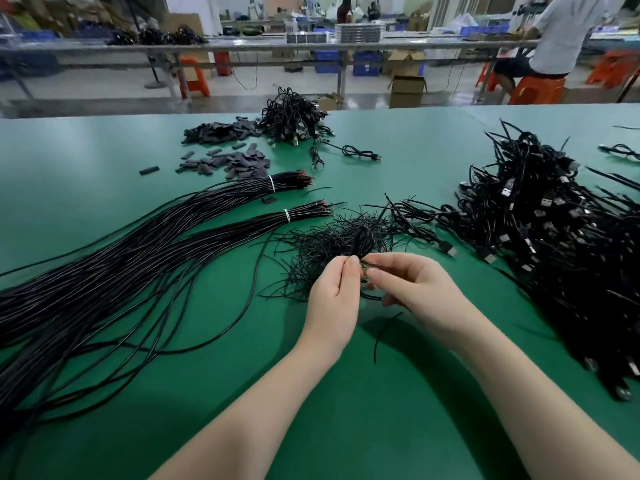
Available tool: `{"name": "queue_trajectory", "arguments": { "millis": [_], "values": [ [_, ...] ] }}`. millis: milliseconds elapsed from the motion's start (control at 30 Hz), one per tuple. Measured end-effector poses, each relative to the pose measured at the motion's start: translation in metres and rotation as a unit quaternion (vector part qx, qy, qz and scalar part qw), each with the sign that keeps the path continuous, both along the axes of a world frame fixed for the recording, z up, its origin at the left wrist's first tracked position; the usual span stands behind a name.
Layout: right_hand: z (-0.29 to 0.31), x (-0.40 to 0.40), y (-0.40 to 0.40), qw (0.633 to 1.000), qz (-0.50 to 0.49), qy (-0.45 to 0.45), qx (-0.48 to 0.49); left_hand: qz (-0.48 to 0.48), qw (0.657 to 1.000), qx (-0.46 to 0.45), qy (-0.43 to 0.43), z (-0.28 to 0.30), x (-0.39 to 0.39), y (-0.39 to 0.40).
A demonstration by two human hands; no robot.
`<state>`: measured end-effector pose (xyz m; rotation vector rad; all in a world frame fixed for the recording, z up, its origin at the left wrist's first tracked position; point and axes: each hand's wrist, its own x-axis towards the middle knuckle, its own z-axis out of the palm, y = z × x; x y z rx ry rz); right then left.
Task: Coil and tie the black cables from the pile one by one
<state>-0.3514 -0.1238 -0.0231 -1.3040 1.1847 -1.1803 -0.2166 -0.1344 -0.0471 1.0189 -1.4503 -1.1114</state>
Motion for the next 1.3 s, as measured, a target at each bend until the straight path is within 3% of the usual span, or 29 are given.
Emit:
{"name": "queue_trajectory", "arguments": {
  "millis": [67,133,300,500,667,833,900,1067,1300],
  "values": [
    [0.000,-0.005,0.000,0.998,0.010,-0.041,0.039,-0.026,0.999,-0.017,-0.013,-0.001,-0.001,0.000],
    [-0.002,-0.008,-0.002,0.998,-0.015,-0.037,0.050,-0.048,0.998,-0.023,-0.018,-0.003,-0.003,0.001],
    [0.001,-0.014,-0.001,0.998,0.036,-0.028,0.052,-0.073,0.997,-0.015,-0.021,-0.005,-0.003,0.002],
    [0.006,-0.014,0.002,1.000,-0.005,0.008,0.012,-0.051,0.998,-0.011,-0.044,-0.007,-0.002,0.003],
    [0.006,-0.009,0.002,0.998,-0.048,0.001,0.033,0.011,0.995,-0.042,-0.091,-0.007,-0.004,0.005],
    [0.008,0.002,0.003,0.993,-0.014,-0.096,0.074,0.018,1.000,-0.008,-0.011,-0.003,-0.004,0.003],
    [0.008,0.005,0.003,0.996,-0.038,-0.072,0.043,-0.005,0.999,0.030,0.035,0.001,-0.006,0.003],
    [0.010,0.002,0.003,0.994,-0.099,0.045,-0.009,0.030,0.991,-0.048,-0.119,0.008,0.003,-0.003],
    [0.018,0.006,0.007,0.991,-0.090,0.095,-0.012,0.072,0.975,-0.084,-0.191,0.025,0.013,-0.006]
  ]
}}
